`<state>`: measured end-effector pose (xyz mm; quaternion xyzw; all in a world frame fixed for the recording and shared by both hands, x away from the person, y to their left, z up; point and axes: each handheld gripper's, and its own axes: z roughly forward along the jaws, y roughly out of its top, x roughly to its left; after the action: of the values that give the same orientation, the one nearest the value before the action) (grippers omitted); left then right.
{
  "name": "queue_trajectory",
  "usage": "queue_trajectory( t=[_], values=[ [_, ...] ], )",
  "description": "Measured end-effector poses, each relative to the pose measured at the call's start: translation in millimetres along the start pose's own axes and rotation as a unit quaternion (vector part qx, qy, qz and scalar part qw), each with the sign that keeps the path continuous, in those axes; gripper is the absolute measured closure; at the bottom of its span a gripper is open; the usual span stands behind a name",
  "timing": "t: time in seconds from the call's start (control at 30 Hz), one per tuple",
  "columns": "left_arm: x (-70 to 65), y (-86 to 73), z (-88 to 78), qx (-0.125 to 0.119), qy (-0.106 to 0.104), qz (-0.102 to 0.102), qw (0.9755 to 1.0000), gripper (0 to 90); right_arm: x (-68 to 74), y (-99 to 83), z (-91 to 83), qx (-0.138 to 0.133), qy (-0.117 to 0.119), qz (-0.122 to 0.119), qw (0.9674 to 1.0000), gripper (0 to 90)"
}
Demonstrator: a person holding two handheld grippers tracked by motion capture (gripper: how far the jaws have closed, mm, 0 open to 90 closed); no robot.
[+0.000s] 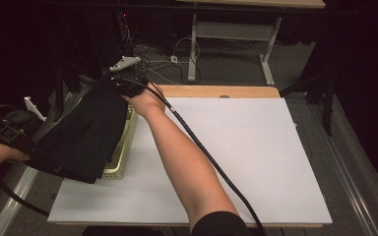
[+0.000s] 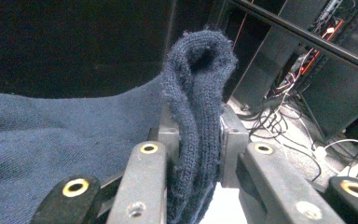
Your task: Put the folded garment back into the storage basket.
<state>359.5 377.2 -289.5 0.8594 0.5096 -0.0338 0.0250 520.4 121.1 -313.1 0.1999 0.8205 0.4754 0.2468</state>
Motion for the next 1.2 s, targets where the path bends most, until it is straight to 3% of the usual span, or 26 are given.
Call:
queue_trajectory(
  t=[0.1,0.27,0.5,0.7,0.8,0.93,1.1,1.2],
  values=[
    [2.9,1.3,0.8,0.007,0.0,0.001,1.0,73.1,1.0,5.2,4.7,0.0,-0.001,-0.004,1.0,76.9],
    [5.9,4.5,-2.2,-0.004,-0.001,-0.004,1.0,73.1,-0.8,11.4,12.8,0.002,-0.004,-0.006,1.0,76.9],
    [5.4,14.4,5.9,-0.007,-0.006,-0.007,0.9999,73.1,-11.4,4.9,28.7,0.016,-0.014,0.002,0.9998,76.9],
    [6.0,21.1,17.4,0.0,0.0,-0.007,1.0,73.0,-13.1,-8.7,45.9,0.041,-0.015,0.009,0.999,76.8],
    [6.2,23.0,27.5,0.004,-0.001,-0.008,1.0,72.8,-12.1,-22.5,58.0,0.073,-0.011,0.006,0.9973,76.5],
    [6.3,25.7,38.7,0.005,-0.004,-0.01,0.9999,72.5,-13.0,-33.8,64.1,0.082,-0.011,0.012,0.9965,75.7],
    [6.3,29.2,47.8,0.012,-0.009,-0.007,0.9999,72.5,-18.0,-54.1,71.1,0.107,-0.005,0.03,0.9938,74.1],
    [6.7,29.8,50.5,0.015,-0.011,-0.01,0.9998,72.4,-19.4,-60.9,73.4,0.104,-0.002,0.047,0.9934,72.5]
  ],
)
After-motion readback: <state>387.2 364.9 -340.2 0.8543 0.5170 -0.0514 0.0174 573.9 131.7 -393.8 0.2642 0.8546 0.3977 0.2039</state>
